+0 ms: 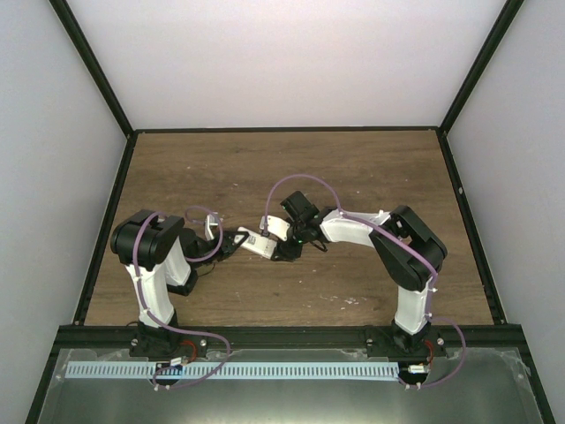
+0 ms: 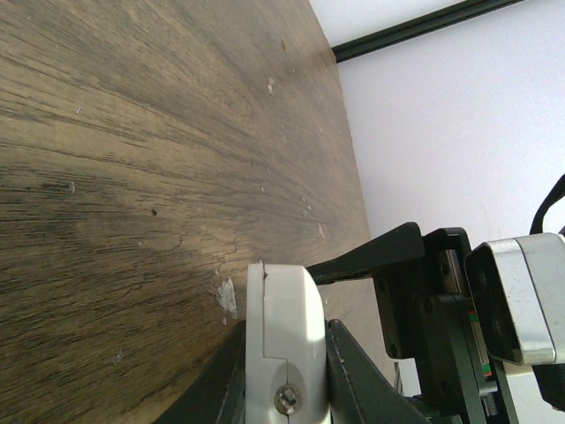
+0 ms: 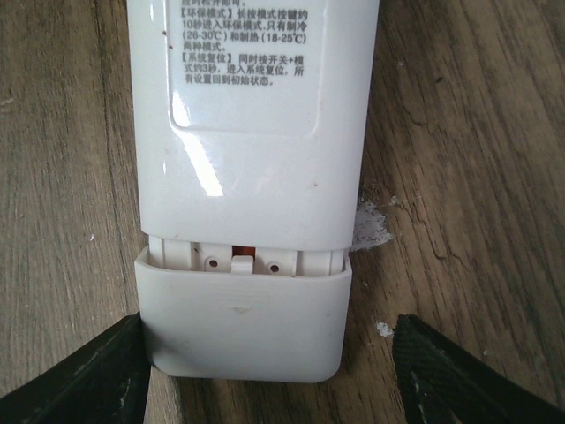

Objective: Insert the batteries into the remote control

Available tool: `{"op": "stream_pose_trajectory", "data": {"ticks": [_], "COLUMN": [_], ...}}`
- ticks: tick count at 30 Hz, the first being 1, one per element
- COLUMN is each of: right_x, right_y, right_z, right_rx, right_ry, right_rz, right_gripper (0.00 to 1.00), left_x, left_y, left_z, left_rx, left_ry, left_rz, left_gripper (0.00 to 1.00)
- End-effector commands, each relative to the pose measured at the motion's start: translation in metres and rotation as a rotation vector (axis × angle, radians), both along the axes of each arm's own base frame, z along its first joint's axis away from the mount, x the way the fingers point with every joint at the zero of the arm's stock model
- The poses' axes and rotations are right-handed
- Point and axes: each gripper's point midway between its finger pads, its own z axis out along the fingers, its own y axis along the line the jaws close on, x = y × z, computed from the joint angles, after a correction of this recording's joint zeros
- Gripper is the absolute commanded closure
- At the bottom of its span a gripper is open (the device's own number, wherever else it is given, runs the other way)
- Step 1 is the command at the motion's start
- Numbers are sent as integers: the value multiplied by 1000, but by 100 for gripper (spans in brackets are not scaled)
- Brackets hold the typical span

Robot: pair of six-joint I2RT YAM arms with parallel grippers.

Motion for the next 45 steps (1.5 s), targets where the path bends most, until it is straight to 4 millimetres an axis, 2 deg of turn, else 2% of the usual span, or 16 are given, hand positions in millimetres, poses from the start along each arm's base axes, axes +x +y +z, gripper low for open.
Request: {"op": "stream_pose_trajectory", "data": {"ticks": [1,9,17,21,25,28,31,45], "right_x": [7,2,-1,0,13,24,28,21], "right_y": [8,4,5,2,-4,-10,-13,-1], "right_z": [21,18,33,34,34,32,29,29], "right_rx": [45,41,75,77,77,69,55,105], "right_ry": [-17,-3,-10,-14,-16,-5,-7,65], "right_rz": [6,3,2,-14,-71,-104,-105,-75], "right_gripper": [33,31,31,31,32,41,42,42], "left_x": [-1,0,0,0,-1,-1,0,0], "left_y": [-3,-3,-3,-3,-3,-3,-3,-4], "left_z": [13,13,13,12,12,12,12,12], "left_rx": [-7,-7,-8,-8,-7,-7,-8,-7], "left_ry": [-89,-89,-89,-87,-87,-86,-87,-89], "left_rz": [-22,-25,-24,-24,-25,-25,-25,-30], "left_gripper": [100,100,100,100,100,100,100,100]}}
